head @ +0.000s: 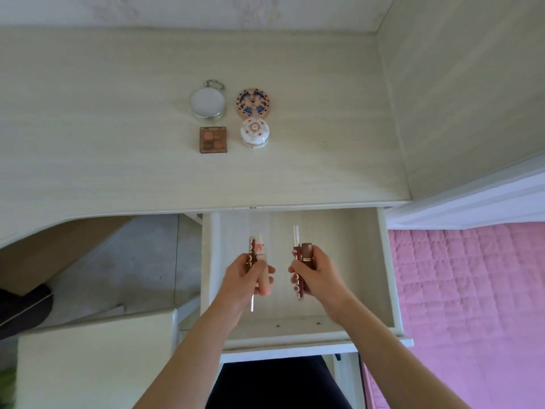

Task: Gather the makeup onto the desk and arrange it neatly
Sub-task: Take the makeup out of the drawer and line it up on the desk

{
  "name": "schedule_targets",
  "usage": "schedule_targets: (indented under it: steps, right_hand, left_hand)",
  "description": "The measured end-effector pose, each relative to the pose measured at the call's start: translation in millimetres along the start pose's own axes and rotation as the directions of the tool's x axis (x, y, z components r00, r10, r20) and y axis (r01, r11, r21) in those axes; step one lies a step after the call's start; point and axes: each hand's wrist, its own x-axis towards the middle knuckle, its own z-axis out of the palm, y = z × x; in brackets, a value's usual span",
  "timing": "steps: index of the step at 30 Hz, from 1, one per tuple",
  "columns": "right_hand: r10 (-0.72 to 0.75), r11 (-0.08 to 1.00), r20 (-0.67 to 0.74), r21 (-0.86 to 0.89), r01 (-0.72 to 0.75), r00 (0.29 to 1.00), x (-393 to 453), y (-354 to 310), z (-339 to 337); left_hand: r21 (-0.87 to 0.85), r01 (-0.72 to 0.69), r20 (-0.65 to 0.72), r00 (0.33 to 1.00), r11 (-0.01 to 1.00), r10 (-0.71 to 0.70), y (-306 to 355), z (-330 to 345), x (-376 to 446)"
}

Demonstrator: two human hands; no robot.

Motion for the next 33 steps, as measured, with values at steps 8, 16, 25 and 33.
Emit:
schedule_targets:
  steps: [8,16,25,33]
  right_hand:
    - [-0.036,0.996,-0.102,0.082,0.044,0.994,-13,-33,5]
    - [-0.062,0.997,-0.202,0.033,0.07,0.977,9,-65,-9]
    - [-0.118,0.984,-0.21,-0.16,0.085,0.97,66,-122,-42]
    - [-0.115,0.972,-0.192,-0.222,0.071,0.975,121,-172,-61]
  left_hand:
    - [-0.031,-0.111,0.044,0.993,0.993,0.112,47,1,-15]
    - [-0.064,-0.153,0.052,0.986,0.986,0.157,91,18,4]
    - [-0.08,-0.152,-0.068,0.987,0.985,0.147,147,62,50]
    - [0.096,-0.141,-0.132,0.979,0.985,0.153,196,95,100]
